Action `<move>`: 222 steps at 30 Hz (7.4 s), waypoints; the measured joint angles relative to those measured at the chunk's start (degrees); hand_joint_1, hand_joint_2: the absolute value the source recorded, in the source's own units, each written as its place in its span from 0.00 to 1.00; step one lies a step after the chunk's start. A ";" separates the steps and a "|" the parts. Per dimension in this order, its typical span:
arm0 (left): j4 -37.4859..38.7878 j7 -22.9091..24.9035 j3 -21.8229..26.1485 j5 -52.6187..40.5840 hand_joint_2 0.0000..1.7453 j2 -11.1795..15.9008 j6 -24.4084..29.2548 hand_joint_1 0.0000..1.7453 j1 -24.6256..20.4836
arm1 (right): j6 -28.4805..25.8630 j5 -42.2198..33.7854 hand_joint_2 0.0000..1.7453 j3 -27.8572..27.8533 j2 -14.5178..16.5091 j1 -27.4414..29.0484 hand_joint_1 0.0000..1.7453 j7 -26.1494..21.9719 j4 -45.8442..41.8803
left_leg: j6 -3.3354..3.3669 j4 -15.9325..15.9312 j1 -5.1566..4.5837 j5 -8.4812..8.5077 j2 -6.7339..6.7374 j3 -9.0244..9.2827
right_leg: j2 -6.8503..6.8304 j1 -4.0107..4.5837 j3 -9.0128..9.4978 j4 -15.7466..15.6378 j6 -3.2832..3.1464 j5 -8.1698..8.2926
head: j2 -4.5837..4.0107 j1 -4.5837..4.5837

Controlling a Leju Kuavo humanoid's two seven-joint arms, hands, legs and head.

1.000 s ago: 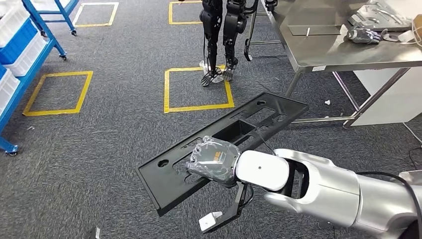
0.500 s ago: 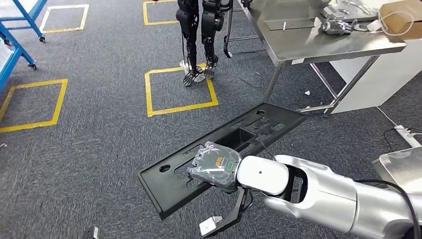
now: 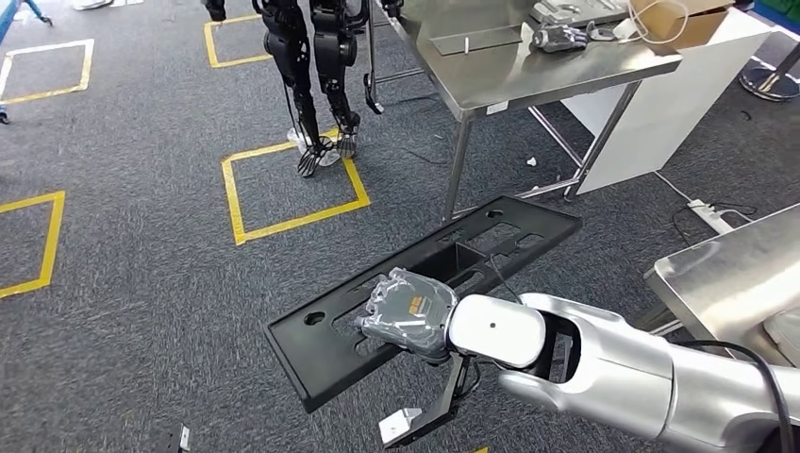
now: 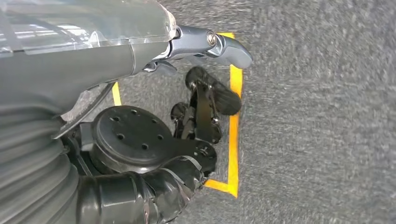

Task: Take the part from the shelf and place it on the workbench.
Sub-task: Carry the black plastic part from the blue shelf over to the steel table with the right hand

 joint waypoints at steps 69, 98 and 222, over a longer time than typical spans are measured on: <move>1.31 -3.68 -2.91 3.62 1.00 -0.28 0.29 0.00 -0.05 | -1.80 15.55 1.00 -0.07 -4.04 -7.44 1.00 2.39 -2.35 | 1.60 -2.55 -0.05 0.14 2.59 1.45 | -3.79 -0.54 -5.40 9.90 2.37 -5.13 | -0.01 0.14; -2.37 -0.51 -4.93 4.95 1.00 -0.26 2.63 0.00 2.36 | -3.49 15.33 1.00 -0.01 -5.36 -5.90 1.00 2.14 -1.31 | 1.81 -3.50 -0.10 0.76 2.43 1.89 | -2.47 -0.05 -2.46 3.79 1.40 -2.17 | -0.01 -0.03; -3.72 -4.29 -9.37 10.45 1.00 -0.06 5.77 0.00 4.18 | -1.29 13.63 1.00 2.03 -4.85 -7.31 1.00 0.85 1.94 | 0.93 9.37 -2.00 -4.39 1.80 -2.40 | -4.53 -0.94 3.00 -3.09 -0.48 0.14 | 0.01 -1.63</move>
